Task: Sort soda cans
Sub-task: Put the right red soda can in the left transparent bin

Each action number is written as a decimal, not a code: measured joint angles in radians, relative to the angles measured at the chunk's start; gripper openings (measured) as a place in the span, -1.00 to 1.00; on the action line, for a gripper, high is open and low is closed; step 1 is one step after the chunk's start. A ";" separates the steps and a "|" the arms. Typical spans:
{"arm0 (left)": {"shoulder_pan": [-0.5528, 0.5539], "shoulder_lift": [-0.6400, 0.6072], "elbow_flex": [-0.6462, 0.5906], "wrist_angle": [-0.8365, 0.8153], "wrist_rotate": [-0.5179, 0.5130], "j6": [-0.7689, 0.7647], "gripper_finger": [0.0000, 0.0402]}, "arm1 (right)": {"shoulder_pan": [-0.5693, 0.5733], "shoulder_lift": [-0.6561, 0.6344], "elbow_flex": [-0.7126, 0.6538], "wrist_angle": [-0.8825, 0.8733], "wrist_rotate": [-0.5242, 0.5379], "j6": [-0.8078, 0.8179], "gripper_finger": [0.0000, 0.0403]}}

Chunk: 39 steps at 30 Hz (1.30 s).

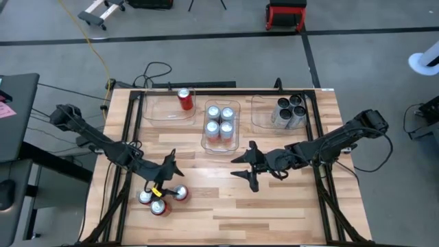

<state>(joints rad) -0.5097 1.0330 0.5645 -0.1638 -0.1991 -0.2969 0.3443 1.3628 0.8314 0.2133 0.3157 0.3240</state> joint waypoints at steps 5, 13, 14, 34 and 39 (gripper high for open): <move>0.013 -0.004 0.000 0.003 -0.110 0.032 0.79 | 0.000 0.000 0.000 0.000 0.000 0.005 0.17; 0.014 -0.075 -0.001 -0.003 -0.105 0.035 0.79 | 0.000 0.000 0.000 -0.004 0.000 0.008 0.17; 0.014 -0.086 -0.001 -0.004 -0.104 0.035 0.79 | 0.000 0.000 0.000 -0.004 0.000 0.008 0.17; 0.009 0.047 -0.001 0.059 0.023 0.114 0.79 | 0.000 0.000 0.000 -0.004 0.000 0.011 0.17; 0.009 0.109 -0.001 0.098 -0.005 0.126 0.79 | 0.000 0.000 0.000 -0.004 0.000 0.011 0.17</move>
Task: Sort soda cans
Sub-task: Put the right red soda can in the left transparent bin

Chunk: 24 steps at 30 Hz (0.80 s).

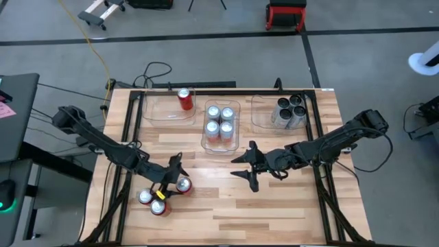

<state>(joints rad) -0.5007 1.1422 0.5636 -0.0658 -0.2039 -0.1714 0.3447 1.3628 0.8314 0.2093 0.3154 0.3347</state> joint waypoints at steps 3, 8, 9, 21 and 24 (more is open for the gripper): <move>0.000 0.032 0.001 0.021 0.000 0.007 0.79 | 0.000 0.000 0.000 0.000 0.000 0.000 0.17; 0.000 0.071 0.003 0.042 -0.009 -0.012 0.79 | 0.000 0.000 0.000 0.000 0.000 0.000 0.17; 0.000 0.075 0.004 0.045 -0.009 -0.012 0.79 | 0.000 0.000 0.000 0.000 0.000 0.000 0.17; 0.056 0.079 0.004 0.039 -0.037 -0.056 0.48 | 0.000 0.000 0.000 0.000 0.000 0.024 0.17; 0.086 0.074 0.012 0.019 -0.039 -0.074 0.48 | 0.000 0.000 0.000 -0.001 0.000 0.024 0.17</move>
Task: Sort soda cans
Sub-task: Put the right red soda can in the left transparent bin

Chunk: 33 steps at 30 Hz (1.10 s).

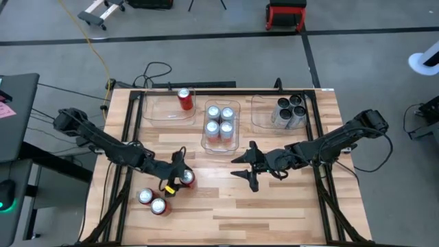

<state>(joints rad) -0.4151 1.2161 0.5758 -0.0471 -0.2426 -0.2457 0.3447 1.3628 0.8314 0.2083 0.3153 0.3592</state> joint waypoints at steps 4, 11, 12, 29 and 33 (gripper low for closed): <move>0.046 -0.016 0.074 -0.154 -0.017 0.001 0.48 | 0.000 0.000 0.000 -0.010 0.000 0.000 0.17; 0.147 -0.084 0.259 -0.412 -0.147 0.058 0.48 | 0.000 0.000 0.000 -0.004 0.000 0.002 0.17; 0.166 -0.094 0.278 -0.437 -0.147 0.067 0.48 | 0.000 0.000 0.000 0.000 0.000 0.002 0.17; 0.750 -0.275 0.401 -0.505 -0.187 0.335 0.48 | -0.040 0.000 0.000 0.006 0.000 0.000 0.17; 0.856 -0.218 0.380 -0.457 -0.081 0.329 0.48 | -0.040 0.000 0.000 0.006 0.000 0.000 0.17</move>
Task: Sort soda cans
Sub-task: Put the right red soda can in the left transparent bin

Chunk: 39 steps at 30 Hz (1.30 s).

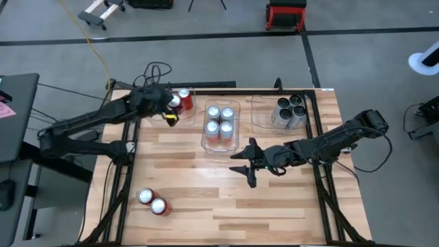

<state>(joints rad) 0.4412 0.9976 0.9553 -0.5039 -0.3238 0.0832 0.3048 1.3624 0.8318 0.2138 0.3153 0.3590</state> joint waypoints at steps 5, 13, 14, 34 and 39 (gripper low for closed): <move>0.081 0.067 -0.071 0.140 0.047 -0.045 0.48 | 0.002 0.000 0.000 -0.005 0.000 0.000 0.17; 0.163 0.134 -0.188 0.302 0.085 -0.138 0.48 | 0.010 0.000 0.000 -0.031 -0.002 0.000 0.17; 0.168 0.140 -0.203 0.322 0.092 -0.151 0.48 | 0.010 0.000 0.000 -0.030 -0.002 0.000 0.17; 0.170 0.345 -0.270 0.506 0.170 -0.186 0.75 | 0.007 0.000 0.000 -0.028 -0.002 0.008 0.17; 0.169 0.323 -0.270 0.508 0.178 -0.186 0.76 | 0.007 0.000 0.000 -0.031 -0.001 0.010 0.17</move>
<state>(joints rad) 0.6106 1.3203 0.6849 0.0040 -0.1457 -0.1025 0.3119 1.3624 0.8318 0.1830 0.3139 0.3695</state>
